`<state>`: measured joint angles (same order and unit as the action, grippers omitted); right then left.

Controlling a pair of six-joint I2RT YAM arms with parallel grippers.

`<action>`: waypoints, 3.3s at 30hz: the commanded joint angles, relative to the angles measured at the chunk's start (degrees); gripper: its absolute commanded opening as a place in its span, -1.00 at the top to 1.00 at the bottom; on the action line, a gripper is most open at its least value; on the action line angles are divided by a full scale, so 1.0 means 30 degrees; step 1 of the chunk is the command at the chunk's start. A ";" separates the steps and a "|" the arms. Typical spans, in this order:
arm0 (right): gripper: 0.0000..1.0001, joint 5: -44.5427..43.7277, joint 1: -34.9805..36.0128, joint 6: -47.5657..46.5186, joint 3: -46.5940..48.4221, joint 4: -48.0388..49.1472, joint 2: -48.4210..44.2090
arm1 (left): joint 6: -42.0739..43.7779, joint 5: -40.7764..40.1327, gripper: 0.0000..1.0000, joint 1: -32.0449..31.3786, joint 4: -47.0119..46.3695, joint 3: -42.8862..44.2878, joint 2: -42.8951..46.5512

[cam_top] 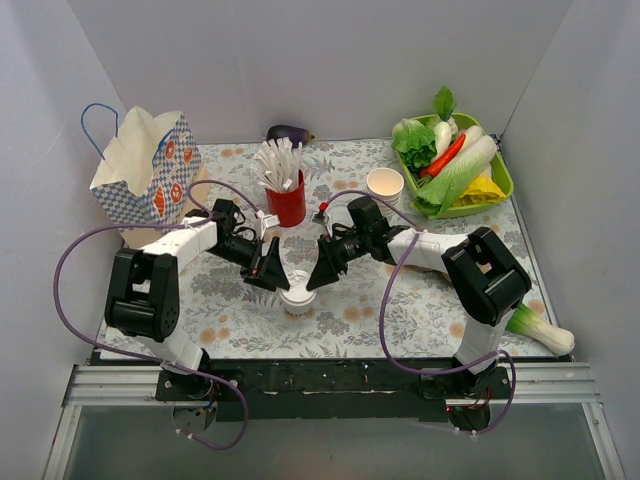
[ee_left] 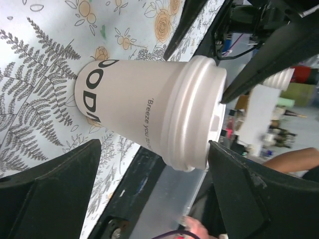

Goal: Pack the takeout coffee

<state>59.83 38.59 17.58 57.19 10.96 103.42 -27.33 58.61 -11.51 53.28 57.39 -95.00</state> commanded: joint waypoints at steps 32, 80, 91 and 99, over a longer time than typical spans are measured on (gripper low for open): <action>-0.55 0.1266 -0.1554 -0.0939 0.0185 -0.2482 -0.1307 | 0.3311 0.1439 -0.58 -0.1262 -0.0384 0.4719 -0.3315; -0.44 0.0006 -0.1466 0.4217 -0.1778 0.2440 0.0362 | -0.4221 0.2053 -0.89 -0.0647 -0.5339 -0.1728 -0.2257; -0.43 0.0241 -0.1496 0.2959 -0.1017 0.1386 -0.0457 | -0.0886 0.1147 -0.94 -0.0676 -0.5400 0.2483 -0.3132; -0.51 0.0241 -0.1496 0.2459 -0.0724 0.0857 -0.1102 | -0.3094 0.0827 -0.96 -0.0413 -0.5421 0.2818 -0.0653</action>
<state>60.10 33.91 27.11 53.54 15.51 102.48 -31.83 64.45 -13.63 39.97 67.02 -104.49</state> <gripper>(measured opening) 0.741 0.981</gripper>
